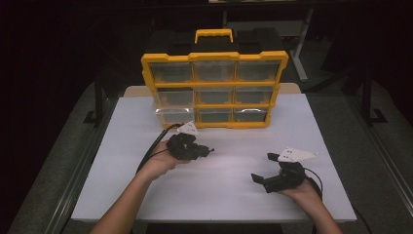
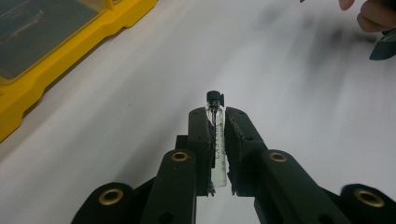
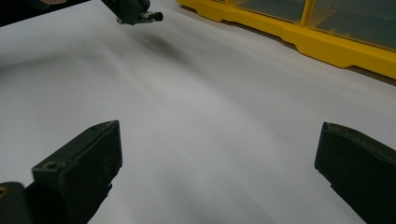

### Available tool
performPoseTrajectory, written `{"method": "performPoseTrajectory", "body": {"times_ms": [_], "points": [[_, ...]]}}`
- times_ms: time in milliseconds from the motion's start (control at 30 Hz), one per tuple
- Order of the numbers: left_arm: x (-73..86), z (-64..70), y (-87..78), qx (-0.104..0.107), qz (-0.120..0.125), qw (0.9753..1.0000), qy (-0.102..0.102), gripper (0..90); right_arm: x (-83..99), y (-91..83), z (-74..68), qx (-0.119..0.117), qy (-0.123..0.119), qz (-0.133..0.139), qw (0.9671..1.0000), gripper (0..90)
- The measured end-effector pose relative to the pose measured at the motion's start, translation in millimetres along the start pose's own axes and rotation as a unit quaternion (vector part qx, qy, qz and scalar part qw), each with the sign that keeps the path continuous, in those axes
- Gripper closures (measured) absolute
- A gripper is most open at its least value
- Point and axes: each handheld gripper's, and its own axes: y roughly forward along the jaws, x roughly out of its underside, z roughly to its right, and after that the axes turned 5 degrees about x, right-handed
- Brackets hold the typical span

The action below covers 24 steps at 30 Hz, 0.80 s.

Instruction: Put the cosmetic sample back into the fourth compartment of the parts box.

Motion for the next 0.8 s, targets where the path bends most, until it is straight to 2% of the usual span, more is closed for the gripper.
{"method": "performPoseTrajectory", "body": {"times_ms": [400,500,533,567,600,633,667,800], "points": [[2.9,-2.5,-18.8,-0.001,0.010,0.9999,-0.009,81.0,0.0,-0.1,-0.1,0.000,0.000,0.000,1.0000,0.3],[4.0,-4.3,-25.1,-0.002,0.007,0.9999,-0.013,81.0,0.0,0.0,-0.2,0.000,0.000,0.000,1.0000,0.3],[4.4,-3.8,-26.3,-0.002,0.015,0.9997,-0.020,81.0,0.0,0.0,-0.3,0.000,0.000,0.000,1.0000,0.3],[4.4,-5.9,-29.3,-0.004,0.009,0.9999,-0.010,81.1,0.0,0.1,-0.3,0.000,0.000,0.000,1.0000,0.3],[4.8,-5.1,-30.5,-0.002,0.014,0.9997,-0.019,81.1,0.0,0.2,-0.4,0.000,0.000,-0.001,1.0000,0.3],[4.8,-6.7,-33.3,-0.003,0.008,0.9999,-0.012,81.0,0.0,0.2,-0.4,0.000,-0.001,-0.001,1.0000,0.3],[5.1,-6.5,-34.9,-0.003,0.012,0.9998,-0.017,81.1,0.0,0.2,-0.4,0.000,0.000,-0.001,1.0000,0.3],[5.7,-8.6,-42.9,-0.005,0.014,0.9998,-0.016,81.0,-0.1,0.1,-0.4,0.001,0.000,0.000,1.0000,0.3]]}}
